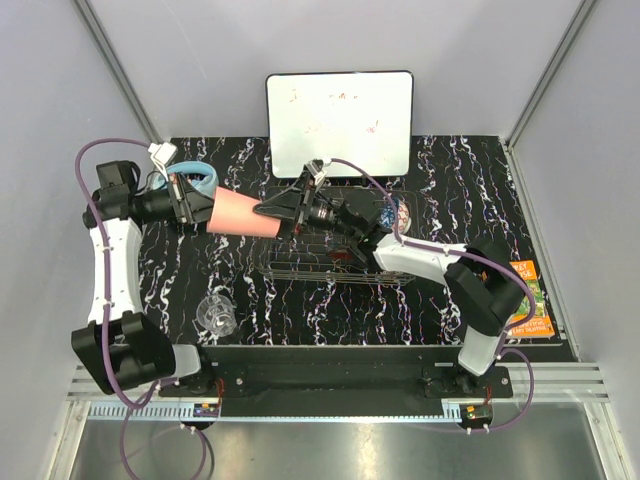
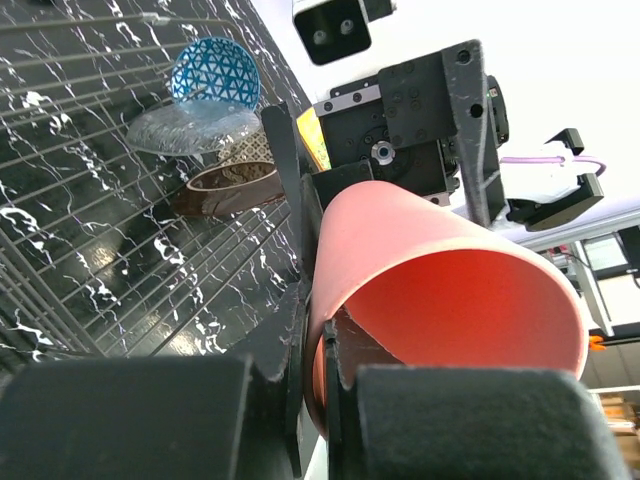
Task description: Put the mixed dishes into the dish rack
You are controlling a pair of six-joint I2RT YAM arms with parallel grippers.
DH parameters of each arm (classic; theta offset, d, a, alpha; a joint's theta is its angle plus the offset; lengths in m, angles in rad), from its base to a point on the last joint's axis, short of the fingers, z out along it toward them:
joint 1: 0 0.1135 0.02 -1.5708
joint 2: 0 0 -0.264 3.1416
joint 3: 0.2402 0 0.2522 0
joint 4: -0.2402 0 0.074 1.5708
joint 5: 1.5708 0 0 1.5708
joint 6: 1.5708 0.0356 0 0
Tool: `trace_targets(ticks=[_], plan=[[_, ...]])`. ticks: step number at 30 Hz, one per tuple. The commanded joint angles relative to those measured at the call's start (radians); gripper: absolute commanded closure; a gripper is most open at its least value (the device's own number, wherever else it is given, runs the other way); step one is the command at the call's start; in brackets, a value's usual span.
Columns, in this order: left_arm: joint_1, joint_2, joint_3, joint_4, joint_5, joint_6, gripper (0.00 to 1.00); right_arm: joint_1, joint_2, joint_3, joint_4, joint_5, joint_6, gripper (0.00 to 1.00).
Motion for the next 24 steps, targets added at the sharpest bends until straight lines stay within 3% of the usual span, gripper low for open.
trace_targets(ticks=[1, 6, 12, 13, 15, 16, 17, 18, 19, 20, 21, 22, 23, 24], plan=[[-0.008, 0.024, -0.001, -0.042, 0.234, 0.072, 1.00, 0.020, 0.035, 0.069, 0.128, 0.004, 0.066, 0.00], [-0.006, 0.056, 0.010, -0.094, 0.234, 0.136, 1.00, 0.026, 0.035, 0.060, 0.136, 0.007, 0.073, 0.03], [-0.003, 0.102, 0.057, -0.267, 0.234, 0.312, 1.00, 0.025, 0.001, 0.015, 0.096, 0.012, 0.057, 0.42], [-0.002, 0.117, 0.065, -0.297, 0.232, 0.372, 1.00, 0.025, -0.004, 0.012, 0.087, 0.015, 0.052, 0.56], [0.000, 0.134, 0.088, -0.379, 0.234, 0.423, 0.99, 0.022, -0.019, 0.009, 0.047, 0.016, 0.032, 0.69], [0.000, 0.150, 0.095, -0.412, 0.234, 0.481, 0.93, 0.019, -0.033, 0.011, 0.024, 0.010, 0.020, 0.84], [0.003, 0.159, 0.112, -0.495, 0.232, 0.525, 0.84, 0.011, -0.042, 0.015, -0.033, 0.008, 0.006, 0.89], [0.009, 0.167, 0.123, -0.543, 0.226, 0.621, 0.63, 0.002, -0.057, 0.020, -0.074, 0.005, -0.034, 0.95], [0.014, 0.180, 0.135, -0.586, 0.196, 0.660, 0.54, -0.006, -0.092, 0.026, -0.128, -0.004, -0.064, 1.00], [0.021, 0.190, 0.167, -0.687, 0.171, 0.705, 0.45, -0.026, -0.114, 0.049, -0.288, -0.004, -0.159, 1.00], [0.024, 0.196, 0.178, -0.694, 0.121, 0.739, 0.19, -0.035, -0.140, 0.064, -0.382, -0.001, -0.220, 1.00], [0.040, 0.193, 0.183, -0.694, 0.104, 0.741, 0.09, -0.043, -0.190, 0.101, -0.472, 0.025, -0.282, 1.00], [0.050, 0.185, 0.186, -0.694, 0.084, 0.748, 0.04, -0.053, -0.211, 0.135, -0.709, 0.047, -0.430, 1.00], [0.061, 0.176, 0.186, -0.694, 0.039, 0.768, 0.01, -0.056, -0.229, 0.168, -0.813, 0.073, -0.504, 1.00]])
